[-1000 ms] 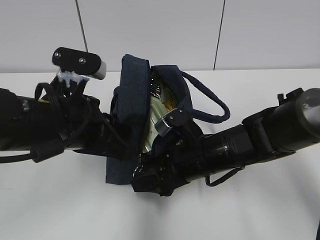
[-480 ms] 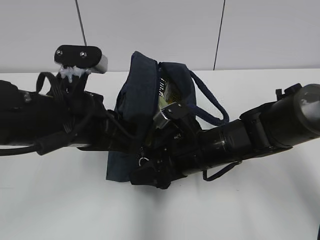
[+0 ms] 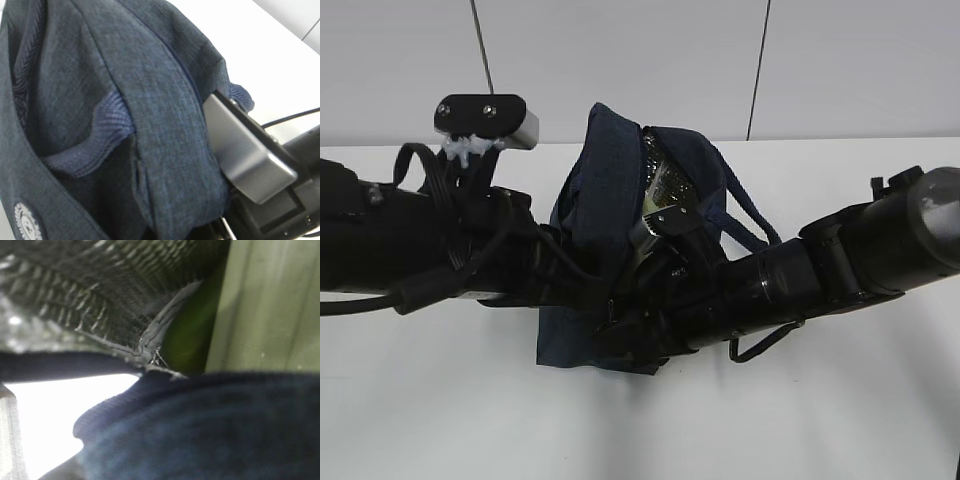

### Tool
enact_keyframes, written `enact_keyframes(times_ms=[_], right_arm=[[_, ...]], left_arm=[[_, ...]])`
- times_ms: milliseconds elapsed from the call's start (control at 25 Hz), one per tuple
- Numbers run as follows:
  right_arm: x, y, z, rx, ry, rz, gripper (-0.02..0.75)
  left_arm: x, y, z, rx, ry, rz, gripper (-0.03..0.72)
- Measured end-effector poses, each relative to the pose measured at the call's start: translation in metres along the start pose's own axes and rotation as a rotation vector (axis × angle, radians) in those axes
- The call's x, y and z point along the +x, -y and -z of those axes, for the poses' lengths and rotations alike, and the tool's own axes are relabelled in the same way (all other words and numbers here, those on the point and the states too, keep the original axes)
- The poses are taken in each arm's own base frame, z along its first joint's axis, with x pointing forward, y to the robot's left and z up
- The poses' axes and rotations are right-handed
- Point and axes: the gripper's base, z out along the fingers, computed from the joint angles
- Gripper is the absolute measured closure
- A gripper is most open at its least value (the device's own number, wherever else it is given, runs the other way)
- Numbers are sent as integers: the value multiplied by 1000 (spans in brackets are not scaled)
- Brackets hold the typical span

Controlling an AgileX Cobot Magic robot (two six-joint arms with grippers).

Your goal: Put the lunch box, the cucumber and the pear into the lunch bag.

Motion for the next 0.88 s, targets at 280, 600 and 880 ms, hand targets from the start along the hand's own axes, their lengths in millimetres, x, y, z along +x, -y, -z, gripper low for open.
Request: enact_keyframes(times_ms=[280,600,880], right_arm=[[4,-1,0,-16,-54,12,727],[4,-4,0,-50,-53,11,738],[3,-16,1,-175,-39,9,738]], left_arm=[[-1,-1,0,-14,7,-37,685],[-1,-2,0,-25,11,-68,685],[-1,-3,0,-34,12,-112,685]])
